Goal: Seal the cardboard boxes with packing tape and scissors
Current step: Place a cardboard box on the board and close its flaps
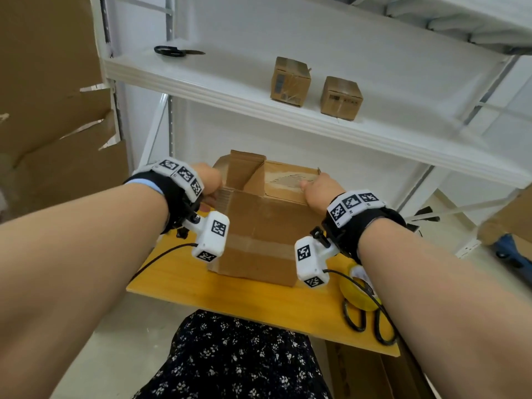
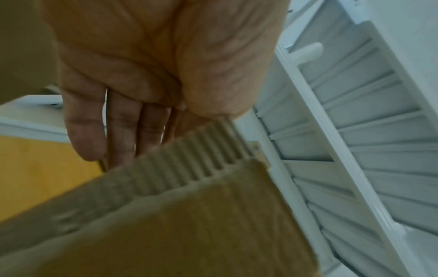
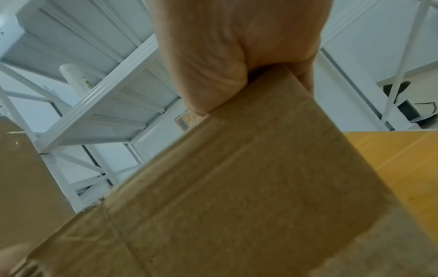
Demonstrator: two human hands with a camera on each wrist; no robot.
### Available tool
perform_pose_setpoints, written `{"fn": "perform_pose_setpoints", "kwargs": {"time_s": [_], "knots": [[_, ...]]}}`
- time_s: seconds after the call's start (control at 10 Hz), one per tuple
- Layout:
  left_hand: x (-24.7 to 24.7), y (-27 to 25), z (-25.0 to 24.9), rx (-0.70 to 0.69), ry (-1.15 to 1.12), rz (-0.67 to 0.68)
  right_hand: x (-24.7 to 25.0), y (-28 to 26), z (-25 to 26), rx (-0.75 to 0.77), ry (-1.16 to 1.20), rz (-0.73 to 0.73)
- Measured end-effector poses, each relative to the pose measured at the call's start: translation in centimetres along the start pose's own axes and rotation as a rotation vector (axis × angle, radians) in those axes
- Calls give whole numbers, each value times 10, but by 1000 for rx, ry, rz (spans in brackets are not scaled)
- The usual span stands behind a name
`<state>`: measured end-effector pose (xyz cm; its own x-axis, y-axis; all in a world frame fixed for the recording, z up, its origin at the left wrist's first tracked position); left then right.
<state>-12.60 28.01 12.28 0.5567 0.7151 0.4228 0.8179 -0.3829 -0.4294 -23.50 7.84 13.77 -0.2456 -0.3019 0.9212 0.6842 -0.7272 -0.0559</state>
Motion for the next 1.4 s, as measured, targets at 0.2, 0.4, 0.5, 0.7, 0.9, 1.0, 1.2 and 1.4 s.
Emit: {"fn": "perform_pose_setpoints", "kwargs": {"time_s": [0.2, 0.4, 0.5, 0.7, 0.9, 1.0, 1.2, 1.4], "knots": [[-24, 11, 47, 170, 80, 48, 6, 7, -11, -3, 38, -37], [-46, 18, 73, 162, 42, 138, 8, 11, -17, -31, 41, -33], [-53, 22, 78, 158, -43, 138, 10, 14, -22, -38, 38, -54], [-60, 27, 82, 218, -156, 101, 10, 14, -25, -42, 64, -56], [-66, 65, 71, 29, -317, 172, 11, 9, -26, -4, 80, -49], [-68, 54, 58, 49, -346, 160, 14, 6, -32, 10, 98, -44], [-87, 26, 35, 62, -181, -9, 15, -12, -33, 129, 130, -14], [-118, 33, 27, 41, -10, -232, 10, -11, -23, 167, 142, 3]]}}
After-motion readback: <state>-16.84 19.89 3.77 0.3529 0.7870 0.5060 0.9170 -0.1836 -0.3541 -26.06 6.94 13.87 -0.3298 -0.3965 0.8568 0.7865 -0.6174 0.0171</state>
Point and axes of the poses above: each hand's wrist, its own y-axis towards the middle knuckle, its own x-axis out of the back of the hand, z = x × y, the point moved 1 cm from there along y, towards the middle knuckle, and after that the axes turned 2 degrees about x, right-handed, at the moved point
